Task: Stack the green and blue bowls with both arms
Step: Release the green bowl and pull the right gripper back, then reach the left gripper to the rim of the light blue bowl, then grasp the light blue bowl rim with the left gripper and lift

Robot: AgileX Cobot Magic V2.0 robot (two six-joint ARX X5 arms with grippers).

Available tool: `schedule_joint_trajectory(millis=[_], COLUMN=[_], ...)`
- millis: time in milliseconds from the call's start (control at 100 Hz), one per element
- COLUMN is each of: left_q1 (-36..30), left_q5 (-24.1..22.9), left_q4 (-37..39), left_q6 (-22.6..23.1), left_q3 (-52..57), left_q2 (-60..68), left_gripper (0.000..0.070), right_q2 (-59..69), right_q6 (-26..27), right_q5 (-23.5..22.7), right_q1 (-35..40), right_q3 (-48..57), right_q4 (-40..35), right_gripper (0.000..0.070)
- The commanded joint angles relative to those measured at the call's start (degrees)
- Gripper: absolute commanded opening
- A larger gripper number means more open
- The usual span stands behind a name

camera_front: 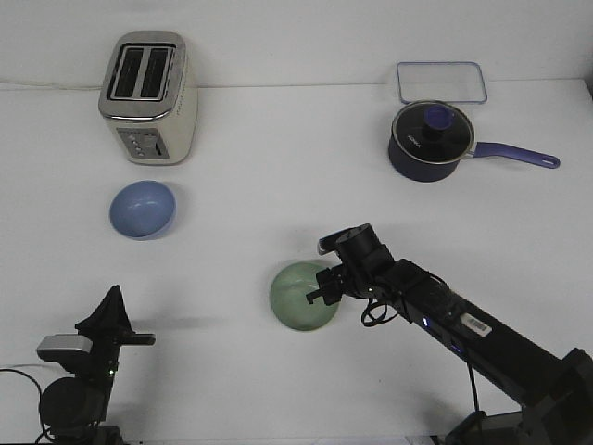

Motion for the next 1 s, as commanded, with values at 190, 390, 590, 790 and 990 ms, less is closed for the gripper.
schedule_joint_trajectory(millis=[190, 390, 590, 790, 990], left_q1=[0.02, 0.09, 1.38, 5.86, 8.57], left_q5=[0.0, -2.03, -4.07, -4.02, -3.98], left_q4=[-3.76, -10.67, -16.35, -24.09, -28.44], left_q6=[-8.02, -8.37, -5.33, -3.63, -1.64], left_q3=[3.39, 14.58, 31.71, 49.66, 60.83], left_q2=[1.07, 13.18, 37.81, 61.9, 76.98], left_gripper=[0.0012, 0.0013, 0.0013, 0.0197, 0.07], right_q2=[-11.74, -22.58, -30.05, -34.51, -34.69], right_q6=[-5.4, -8.79, -8.83, -6.08, -5.92], right_q5=[0.2, 0.24, 0.26, 0.02, -0.61], right_q1=[-3.89, -10.86, -14.14, -14.14, -14.12], right_q3=[2.6, 2.51, -6.01, -16.11, -19.37], right_q4=[2.1, 4.63, 8.63, 11.47, 10.64], right_gripper=[0.0282, 0.0282, 0.0281, 0.0282, 0.0282])
